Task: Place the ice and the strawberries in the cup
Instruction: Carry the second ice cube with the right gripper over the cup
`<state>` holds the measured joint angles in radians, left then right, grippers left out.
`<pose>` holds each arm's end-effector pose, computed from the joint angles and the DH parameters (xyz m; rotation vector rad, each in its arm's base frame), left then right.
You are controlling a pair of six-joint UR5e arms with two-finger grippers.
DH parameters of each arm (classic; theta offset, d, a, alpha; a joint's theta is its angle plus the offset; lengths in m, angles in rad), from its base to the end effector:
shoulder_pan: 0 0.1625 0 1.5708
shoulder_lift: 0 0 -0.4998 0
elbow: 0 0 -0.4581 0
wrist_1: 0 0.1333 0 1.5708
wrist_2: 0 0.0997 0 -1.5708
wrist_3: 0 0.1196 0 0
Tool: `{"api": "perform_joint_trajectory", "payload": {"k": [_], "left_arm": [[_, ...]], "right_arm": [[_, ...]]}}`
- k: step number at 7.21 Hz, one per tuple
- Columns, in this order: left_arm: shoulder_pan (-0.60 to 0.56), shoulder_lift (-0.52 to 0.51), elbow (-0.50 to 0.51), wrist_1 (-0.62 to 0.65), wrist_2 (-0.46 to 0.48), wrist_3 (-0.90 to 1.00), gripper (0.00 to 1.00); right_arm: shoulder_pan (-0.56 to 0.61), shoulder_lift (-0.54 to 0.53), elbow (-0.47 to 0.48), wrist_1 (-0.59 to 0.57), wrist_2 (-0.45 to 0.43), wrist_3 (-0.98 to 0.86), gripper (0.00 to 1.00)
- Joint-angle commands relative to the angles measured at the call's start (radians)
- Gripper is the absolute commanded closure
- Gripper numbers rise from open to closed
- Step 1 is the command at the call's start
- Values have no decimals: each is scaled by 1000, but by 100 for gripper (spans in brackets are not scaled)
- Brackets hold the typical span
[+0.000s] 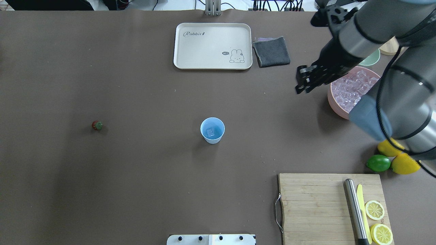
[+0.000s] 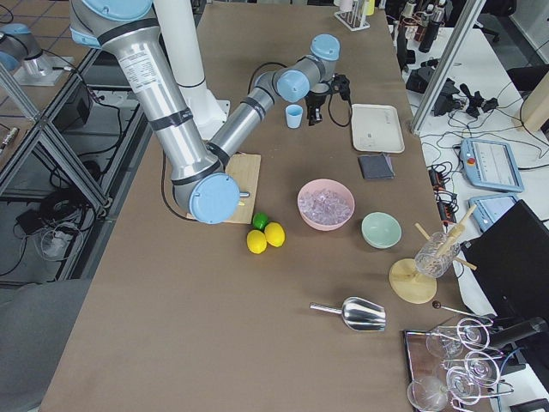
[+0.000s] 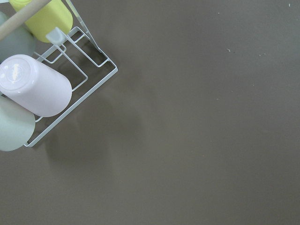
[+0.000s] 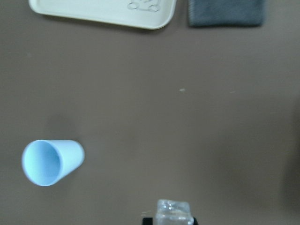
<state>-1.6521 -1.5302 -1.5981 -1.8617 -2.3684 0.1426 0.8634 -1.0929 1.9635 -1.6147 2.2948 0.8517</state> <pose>-0.0927 -0.5508 0.7210 0.3498 0.7586 0.1684 -0.3868 -0.5356 0.2433 0.0821 -1.0367 -0.1680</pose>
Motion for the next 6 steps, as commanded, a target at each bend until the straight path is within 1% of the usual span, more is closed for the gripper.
{"api": "perform_joint_trajectory", "payload": {"k": [1,2,3,4,6], "left_arm": [[0,1,1,1,1,0,1],[0,-4,6,1,1,0,1],[0,-4,9,1,3,3,1],[0,-4,9,1,1,3,1],[21,-4,9,1,3,0,1]], "right_arm": [[-304,111,-47,182,-297,392,100],[-367,155,-117,187,-408,409,100],[-391,169,-156,188,-423,418,100],[-399,166,-170,193,-445,428,100],[-397,180,-207,194,-459,426,100]]}}
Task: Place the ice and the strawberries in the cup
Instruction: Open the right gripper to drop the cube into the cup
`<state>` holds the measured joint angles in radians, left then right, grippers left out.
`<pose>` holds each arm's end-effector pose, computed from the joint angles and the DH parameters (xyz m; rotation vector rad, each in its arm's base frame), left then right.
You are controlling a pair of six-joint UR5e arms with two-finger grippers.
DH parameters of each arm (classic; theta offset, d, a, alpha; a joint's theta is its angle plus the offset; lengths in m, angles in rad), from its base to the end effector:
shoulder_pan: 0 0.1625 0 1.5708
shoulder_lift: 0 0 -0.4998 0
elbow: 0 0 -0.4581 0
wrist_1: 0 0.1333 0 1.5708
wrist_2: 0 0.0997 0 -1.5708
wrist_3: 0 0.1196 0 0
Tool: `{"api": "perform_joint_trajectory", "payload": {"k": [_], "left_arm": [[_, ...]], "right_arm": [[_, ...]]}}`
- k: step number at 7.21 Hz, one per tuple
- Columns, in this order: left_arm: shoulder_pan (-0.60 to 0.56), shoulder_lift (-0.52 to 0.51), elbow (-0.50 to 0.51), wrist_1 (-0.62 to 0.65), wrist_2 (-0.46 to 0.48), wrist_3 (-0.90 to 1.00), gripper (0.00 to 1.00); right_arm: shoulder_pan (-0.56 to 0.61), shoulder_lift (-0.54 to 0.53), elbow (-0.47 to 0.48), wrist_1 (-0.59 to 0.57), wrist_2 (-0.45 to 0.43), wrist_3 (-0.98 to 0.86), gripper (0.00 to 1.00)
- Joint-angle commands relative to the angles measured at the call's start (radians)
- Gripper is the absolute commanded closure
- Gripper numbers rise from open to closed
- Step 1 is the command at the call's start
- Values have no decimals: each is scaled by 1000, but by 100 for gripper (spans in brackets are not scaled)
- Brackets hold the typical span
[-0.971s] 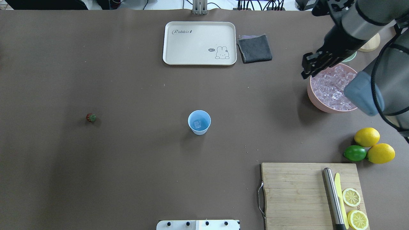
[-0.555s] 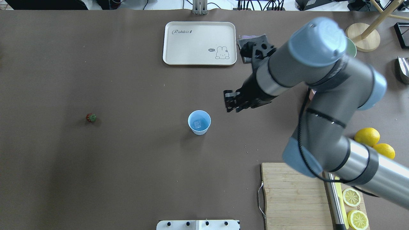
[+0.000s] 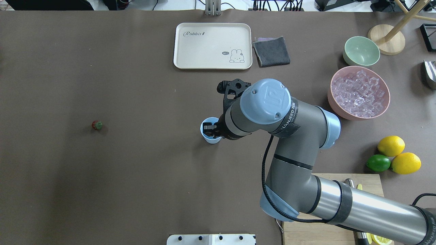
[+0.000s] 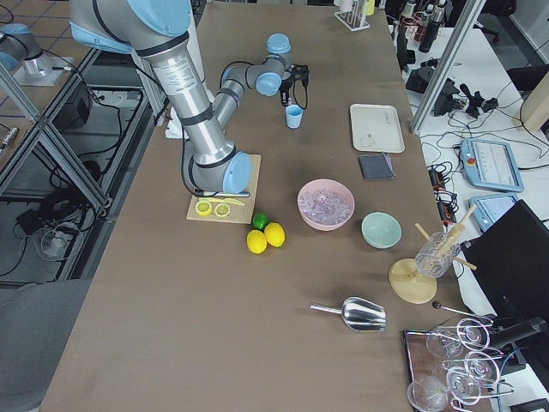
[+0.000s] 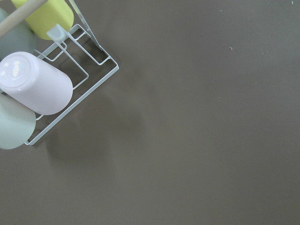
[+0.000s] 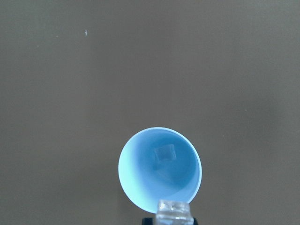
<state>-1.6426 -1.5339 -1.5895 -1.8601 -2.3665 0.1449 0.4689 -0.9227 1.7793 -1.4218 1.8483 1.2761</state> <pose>-0.0878 -0.5532 0.7242 0.3409 0.7590 0.1767 -0.6257 -0.4297 0.1922 0.1367 -1.0206 0.0190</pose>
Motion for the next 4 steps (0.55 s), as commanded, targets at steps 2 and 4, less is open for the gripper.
{"api": "perform_joint_trajectory", "payload": {"k": [2,4], "left_arm": [[18,-2,2,-1,1,-2,1],[18,-2,5,1,1,-2,1]], "right_arm": [[-3,68,-79,1,-14,5,100],[2,70,-92,1,-14,3,100]]}}
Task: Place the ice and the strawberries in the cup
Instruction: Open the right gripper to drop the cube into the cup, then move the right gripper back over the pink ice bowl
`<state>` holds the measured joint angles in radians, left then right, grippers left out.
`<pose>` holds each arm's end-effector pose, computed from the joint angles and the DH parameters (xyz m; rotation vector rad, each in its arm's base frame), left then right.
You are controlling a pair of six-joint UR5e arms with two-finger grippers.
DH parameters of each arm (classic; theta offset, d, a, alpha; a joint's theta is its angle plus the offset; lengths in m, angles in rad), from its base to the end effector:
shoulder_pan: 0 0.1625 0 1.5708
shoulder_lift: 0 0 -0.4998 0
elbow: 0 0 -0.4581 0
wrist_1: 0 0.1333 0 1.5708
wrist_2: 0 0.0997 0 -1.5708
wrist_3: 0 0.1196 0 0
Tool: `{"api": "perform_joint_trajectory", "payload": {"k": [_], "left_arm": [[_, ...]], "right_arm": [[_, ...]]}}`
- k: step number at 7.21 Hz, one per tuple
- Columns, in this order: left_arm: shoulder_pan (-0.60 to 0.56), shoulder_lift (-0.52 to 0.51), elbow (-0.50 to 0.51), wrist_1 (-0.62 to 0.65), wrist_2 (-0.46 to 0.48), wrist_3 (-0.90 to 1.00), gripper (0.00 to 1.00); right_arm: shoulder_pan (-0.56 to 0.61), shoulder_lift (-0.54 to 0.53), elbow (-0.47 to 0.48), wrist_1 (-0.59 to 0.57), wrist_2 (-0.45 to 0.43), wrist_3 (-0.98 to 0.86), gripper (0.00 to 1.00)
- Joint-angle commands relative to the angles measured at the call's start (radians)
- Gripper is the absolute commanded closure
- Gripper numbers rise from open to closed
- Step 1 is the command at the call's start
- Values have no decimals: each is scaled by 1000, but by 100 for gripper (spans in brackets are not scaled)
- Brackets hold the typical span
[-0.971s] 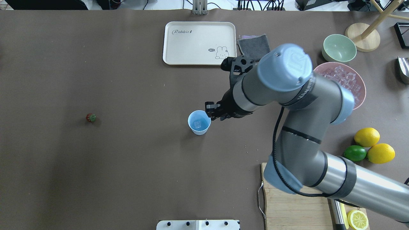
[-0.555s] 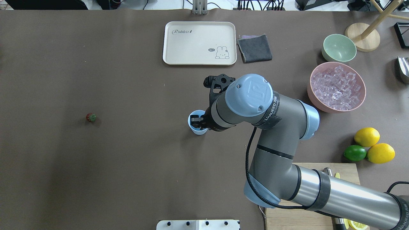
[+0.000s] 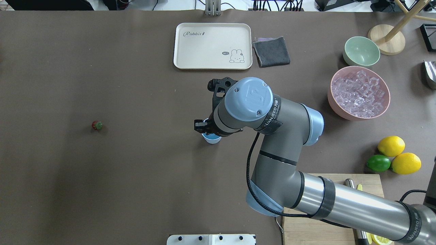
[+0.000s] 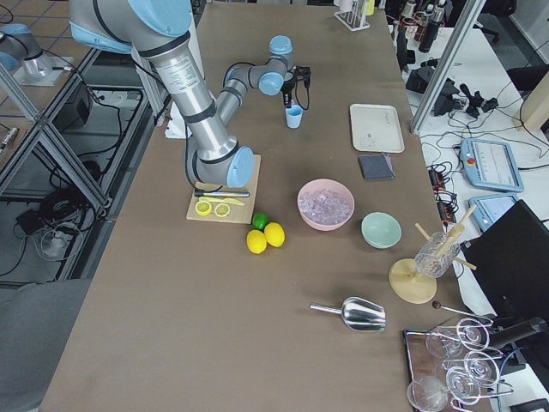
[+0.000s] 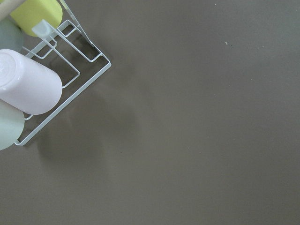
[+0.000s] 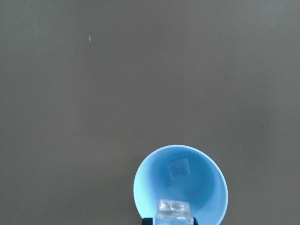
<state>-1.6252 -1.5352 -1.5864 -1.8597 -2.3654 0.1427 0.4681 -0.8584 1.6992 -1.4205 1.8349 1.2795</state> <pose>-0.0783 -0.5552 0.7254 0.3314 0.7617 0.1900 -0.6531 -0.4446 0.1792 0.1402 -1.0039 0.0305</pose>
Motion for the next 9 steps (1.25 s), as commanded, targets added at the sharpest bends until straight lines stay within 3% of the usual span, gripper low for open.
{"api": "perform_joint_trajectory", "payload": {"k": [1,2,3,5,6,7,8,9], "left_arm": [[1,1,2,1,0,0,1],[1,1,2,-1,0,0,1],[1,1,2,-1,0,0,1],[1,1,2,-1,0,1,1],[1,1,0,-1,0,0,1],[2,-2,0,1,0,-2,1],[1,-2,-1,-1,0,-2,1],[1,0,-7,-3,-1,-2,1]], "right_arm": [[3,5,-18,0,-5,0,94],[4,4,-18,0,-8,1,9],[6,4,-16,-9,-6,4,0],[7,-1,-3,8,-8,75,0],[17,-26,29,99,-9,63,0],[123,-87,63,194,47,57,0],[276,-162,62,219,254,-48,0],[382,-232,69,219,336,-221,0]]}}
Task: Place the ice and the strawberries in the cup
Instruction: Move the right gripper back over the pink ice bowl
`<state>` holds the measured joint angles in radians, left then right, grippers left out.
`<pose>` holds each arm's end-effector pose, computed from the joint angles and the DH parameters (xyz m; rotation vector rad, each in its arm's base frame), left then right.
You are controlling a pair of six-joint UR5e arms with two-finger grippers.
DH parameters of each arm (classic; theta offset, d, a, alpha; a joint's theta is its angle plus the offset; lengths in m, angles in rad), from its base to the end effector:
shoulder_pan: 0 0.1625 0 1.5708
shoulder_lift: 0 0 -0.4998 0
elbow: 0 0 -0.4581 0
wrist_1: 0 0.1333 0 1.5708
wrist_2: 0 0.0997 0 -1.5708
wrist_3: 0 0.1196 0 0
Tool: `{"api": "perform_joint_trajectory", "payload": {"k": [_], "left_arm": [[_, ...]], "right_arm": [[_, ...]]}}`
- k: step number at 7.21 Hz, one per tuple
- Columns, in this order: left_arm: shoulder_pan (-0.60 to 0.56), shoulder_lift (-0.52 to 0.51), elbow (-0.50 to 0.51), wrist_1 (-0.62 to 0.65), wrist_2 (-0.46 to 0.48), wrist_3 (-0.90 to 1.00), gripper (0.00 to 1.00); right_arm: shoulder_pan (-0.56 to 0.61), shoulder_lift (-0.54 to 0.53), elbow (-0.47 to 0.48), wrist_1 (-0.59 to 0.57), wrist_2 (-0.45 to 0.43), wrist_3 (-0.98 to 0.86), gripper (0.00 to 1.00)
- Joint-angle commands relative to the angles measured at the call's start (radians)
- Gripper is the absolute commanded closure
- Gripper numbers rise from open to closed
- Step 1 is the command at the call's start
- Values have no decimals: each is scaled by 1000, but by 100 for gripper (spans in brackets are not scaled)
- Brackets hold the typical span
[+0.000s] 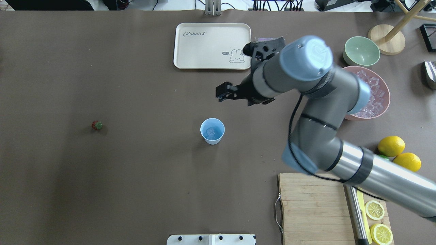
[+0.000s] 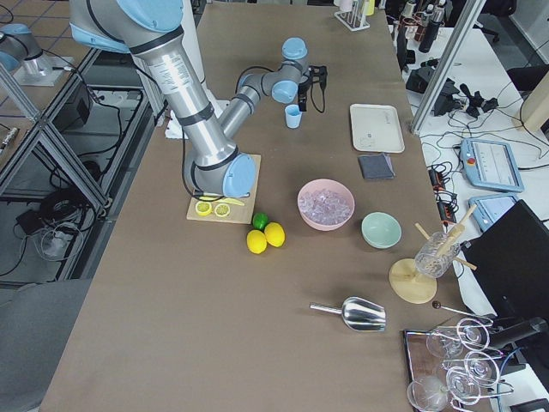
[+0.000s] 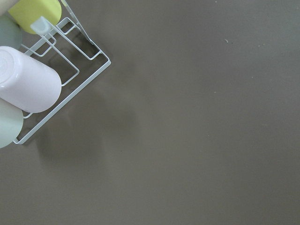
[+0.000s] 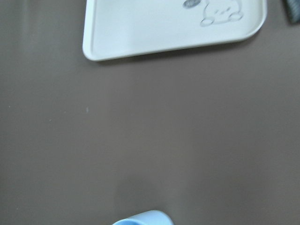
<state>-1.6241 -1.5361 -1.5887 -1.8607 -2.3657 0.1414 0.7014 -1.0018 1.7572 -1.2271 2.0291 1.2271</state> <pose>-0.0777 -0.5559 0.7235 0.3345 0.7618 0.1915 -0.5162 -0.5413 0.2294 0.1819 -1.1368 0.0655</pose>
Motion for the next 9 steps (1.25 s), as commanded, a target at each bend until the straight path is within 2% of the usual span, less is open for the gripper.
{"api": "perform_joint_trajectory", "payload": {"k": [1,2,3,4,6,9], "left_arm": [[0,2,-7,-2,-1,0,1],[0,2,-8,-2,-1,0,1],[0,2,-8,-2,-1,0,1],[1,1,-10,-2,-1,-2,1],[1,-9,-8,0,-1,-2,1],[-10,-10,-11,5,-1,6,1]], "right_arm": [[268,-175,4,14,201,-406,0],[379,-231,-13,-74,251,-640,0],[450,-248,-34,-197,250,-876,0],[478,-248,-85,-263,241,-1073,0],[454,-235,-195,-253,221,-1126,0],[411,-253,-174,-247,209,-1130,1]]}}
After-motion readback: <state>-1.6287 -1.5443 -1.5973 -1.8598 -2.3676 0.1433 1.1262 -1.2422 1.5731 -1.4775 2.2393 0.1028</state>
